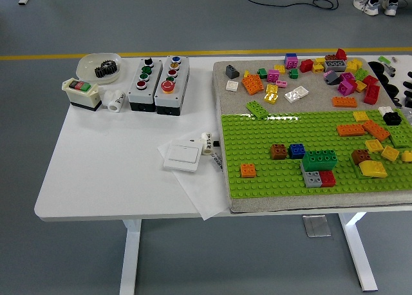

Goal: Pick up the brick,pile it on top of brick,press brick,pick up the brick,pile it on top of brick,press brick

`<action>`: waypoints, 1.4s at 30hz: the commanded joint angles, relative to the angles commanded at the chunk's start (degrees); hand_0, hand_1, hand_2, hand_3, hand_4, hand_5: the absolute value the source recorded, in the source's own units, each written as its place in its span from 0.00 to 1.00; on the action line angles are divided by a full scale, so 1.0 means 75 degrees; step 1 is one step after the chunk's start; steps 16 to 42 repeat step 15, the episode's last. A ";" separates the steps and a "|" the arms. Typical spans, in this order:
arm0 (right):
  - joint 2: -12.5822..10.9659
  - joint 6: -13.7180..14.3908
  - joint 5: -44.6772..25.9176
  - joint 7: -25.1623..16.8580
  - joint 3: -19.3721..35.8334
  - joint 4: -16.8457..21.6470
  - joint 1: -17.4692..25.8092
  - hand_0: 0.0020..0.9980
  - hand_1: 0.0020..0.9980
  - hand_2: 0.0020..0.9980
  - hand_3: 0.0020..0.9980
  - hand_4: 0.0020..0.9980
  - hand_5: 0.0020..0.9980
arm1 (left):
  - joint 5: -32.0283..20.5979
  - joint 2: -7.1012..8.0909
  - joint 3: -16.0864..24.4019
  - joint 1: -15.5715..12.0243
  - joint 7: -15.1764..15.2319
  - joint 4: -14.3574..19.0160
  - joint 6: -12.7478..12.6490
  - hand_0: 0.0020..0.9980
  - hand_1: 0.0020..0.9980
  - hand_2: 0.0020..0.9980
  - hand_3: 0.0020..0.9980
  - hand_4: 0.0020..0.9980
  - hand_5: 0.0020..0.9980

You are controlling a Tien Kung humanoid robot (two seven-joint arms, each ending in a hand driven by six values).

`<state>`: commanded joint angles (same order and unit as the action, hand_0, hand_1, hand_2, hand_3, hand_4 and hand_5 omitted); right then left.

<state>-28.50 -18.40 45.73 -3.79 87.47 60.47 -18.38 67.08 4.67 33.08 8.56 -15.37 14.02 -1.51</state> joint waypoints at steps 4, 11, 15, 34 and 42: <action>-0.0018 0.0042 -0.0108 0.0036 0.0007 -0.0008 0.0003 0.92 0.84 0.87 0.93 1.00 1.00 | 0.0002 0.0011 -0.0016 0.0021 0.0015 0.0004 0.0016 0.76 0.75 0.75 0.60 0.66 0.61; -0.0072 0.0151 -0.0245 0.0037 0.0014 0.0030 -0.0021 0.92 0.84 0.87 0.92 1.00 1.00 | 0.0021 0.0012 0.0004 0.0052 0.0047 0.0001 0.0024 0.76 0.74 0.74 0.60 0.67 0.61; -0.0063 0.0204 -0.0259 0.0041 0.0014 0.0027 -0.0010 0.92 0.84 0.87 0.92 1.00 1.00 | 0.0022 0.0011 0.0007 0.0053 0.0057 0.0001 0.0035 0.76 0.74 0.74 0.60 0.67 0.61; -0.0063 0.0204 -0.0259 0.0041 0.0014 0.0027 -0.0010 0.92 0.84 0.87 0.92 1.00 1.00 | 0.0022 0.0011 0.0007 0.0053 0.0057 0.0001 0.0035 0.76 0.74 0.74 0.60 0.67 0.61; -0.0063 0.0204 -0.0259 0.0041 0.0014 0.0027 -0.0010 0.92 0.84 0.87 0.92 1.00 1.00 | 0.0022 0.0011 0.0007 0.0053 0.0057 0.0001 0.0035 0.76 0.74 0.74 0.60 0.67 0.61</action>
